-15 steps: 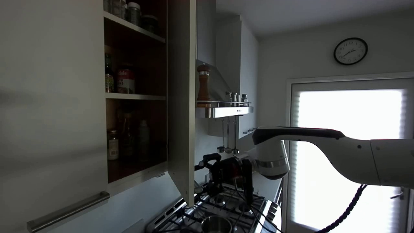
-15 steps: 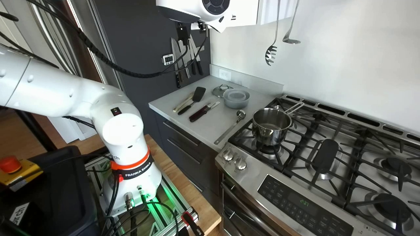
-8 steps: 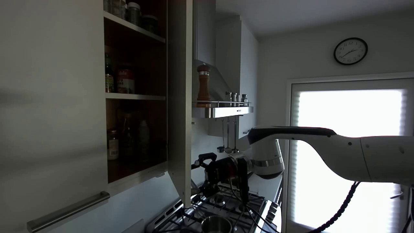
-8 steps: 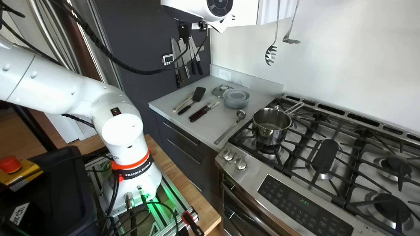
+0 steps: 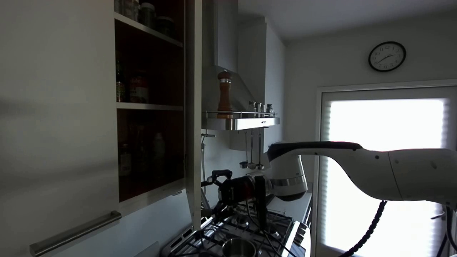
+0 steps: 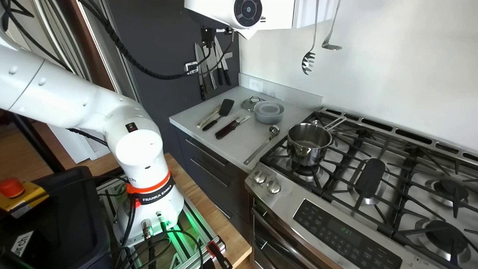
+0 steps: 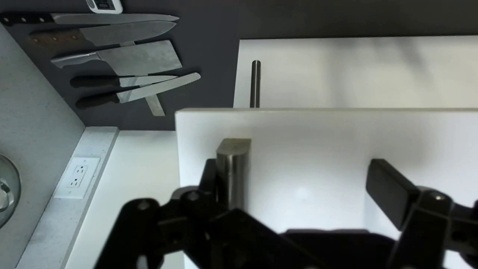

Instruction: Close the opened shelf door on the left of the cabinet

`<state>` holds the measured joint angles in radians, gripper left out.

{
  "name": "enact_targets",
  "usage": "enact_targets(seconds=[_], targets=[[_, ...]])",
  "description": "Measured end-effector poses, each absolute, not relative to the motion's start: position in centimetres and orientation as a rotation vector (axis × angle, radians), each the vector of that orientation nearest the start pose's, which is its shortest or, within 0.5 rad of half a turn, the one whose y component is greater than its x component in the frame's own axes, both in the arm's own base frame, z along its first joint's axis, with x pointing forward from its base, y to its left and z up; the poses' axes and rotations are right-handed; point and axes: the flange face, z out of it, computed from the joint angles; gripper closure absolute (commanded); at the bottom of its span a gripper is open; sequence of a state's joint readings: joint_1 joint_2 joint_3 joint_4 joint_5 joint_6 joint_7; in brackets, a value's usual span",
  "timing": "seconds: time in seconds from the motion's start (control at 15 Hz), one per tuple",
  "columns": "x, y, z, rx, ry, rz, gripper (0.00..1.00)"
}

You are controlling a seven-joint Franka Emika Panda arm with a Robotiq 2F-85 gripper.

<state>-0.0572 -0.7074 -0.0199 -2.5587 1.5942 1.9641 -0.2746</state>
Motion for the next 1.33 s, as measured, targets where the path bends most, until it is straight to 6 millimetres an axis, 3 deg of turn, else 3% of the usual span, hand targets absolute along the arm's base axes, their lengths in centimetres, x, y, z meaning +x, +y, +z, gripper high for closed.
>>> enact_targets(seconds=[0.8, 1.33], targets=[[40.3, 8.7, 57.6, -1.649, 0.394, -0.388, 0.00], [42.4, 9.4, 58.9, -1.677, 0.373, -0.474, 0.00]])
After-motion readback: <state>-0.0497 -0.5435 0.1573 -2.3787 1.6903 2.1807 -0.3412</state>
